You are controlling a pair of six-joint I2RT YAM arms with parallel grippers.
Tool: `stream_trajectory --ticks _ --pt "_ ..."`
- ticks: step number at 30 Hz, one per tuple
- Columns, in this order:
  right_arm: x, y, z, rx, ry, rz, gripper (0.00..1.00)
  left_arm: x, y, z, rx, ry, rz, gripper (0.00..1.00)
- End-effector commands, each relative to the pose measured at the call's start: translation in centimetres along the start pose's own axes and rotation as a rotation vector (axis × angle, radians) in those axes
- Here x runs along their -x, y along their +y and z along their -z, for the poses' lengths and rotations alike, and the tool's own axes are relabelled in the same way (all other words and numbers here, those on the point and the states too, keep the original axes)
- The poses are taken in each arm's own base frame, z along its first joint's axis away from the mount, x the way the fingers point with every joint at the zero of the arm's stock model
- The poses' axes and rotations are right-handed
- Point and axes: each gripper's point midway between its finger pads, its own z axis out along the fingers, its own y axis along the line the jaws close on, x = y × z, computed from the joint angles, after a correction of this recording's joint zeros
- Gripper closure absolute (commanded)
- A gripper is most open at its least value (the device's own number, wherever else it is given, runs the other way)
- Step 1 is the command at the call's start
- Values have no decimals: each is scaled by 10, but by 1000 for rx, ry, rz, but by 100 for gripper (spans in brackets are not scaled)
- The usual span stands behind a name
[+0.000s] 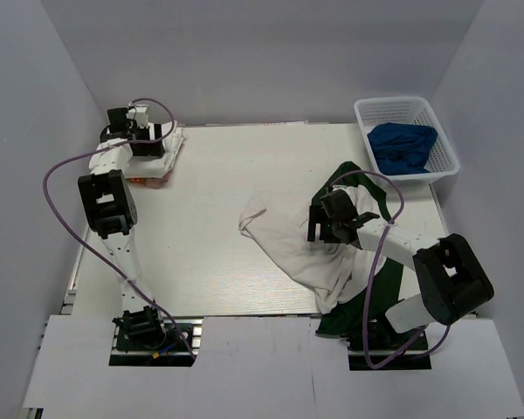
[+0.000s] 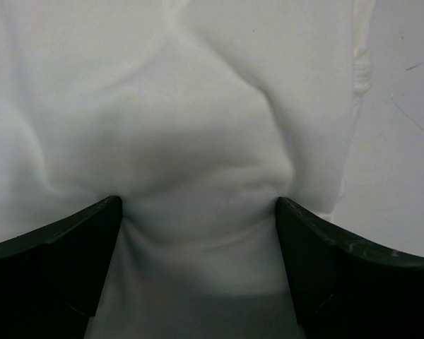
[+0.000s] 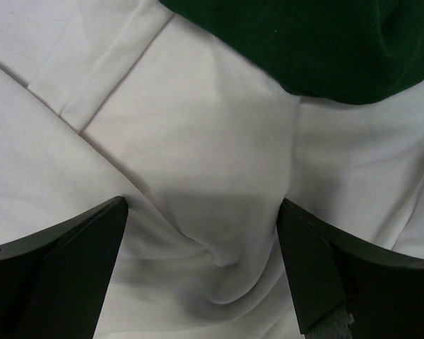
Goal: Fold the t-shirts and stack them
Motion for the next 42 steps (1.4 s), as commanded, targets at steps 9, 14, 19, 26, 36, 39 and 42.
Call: stream_trajectory --ticks 9,14,19,26,36,39,42 --pt "21 10 -3 21 -31 -2 10 -26 42 -33 215 64 61 1" --pt "26 10 4 29 -55 0 10 5 33 -10 172 -13 51 1" --pt "38 14 17 61 -116 2 10 70 24 49 157 -131 30 1" --pt "46 23 39 146 -199 -22 10 145 -33 165 53 -337 68 1" --pt "42 -33 57 -99 -255 -161 10 45 -211 147 -241 -64 252 1" --pt "61 -57 62 -209 -299 -203 10 -15 -258 148 -322 11 210 1" --pt "78 -63 59 -256 -286 -195 10 -59 -294 150 -318 86 150 1"
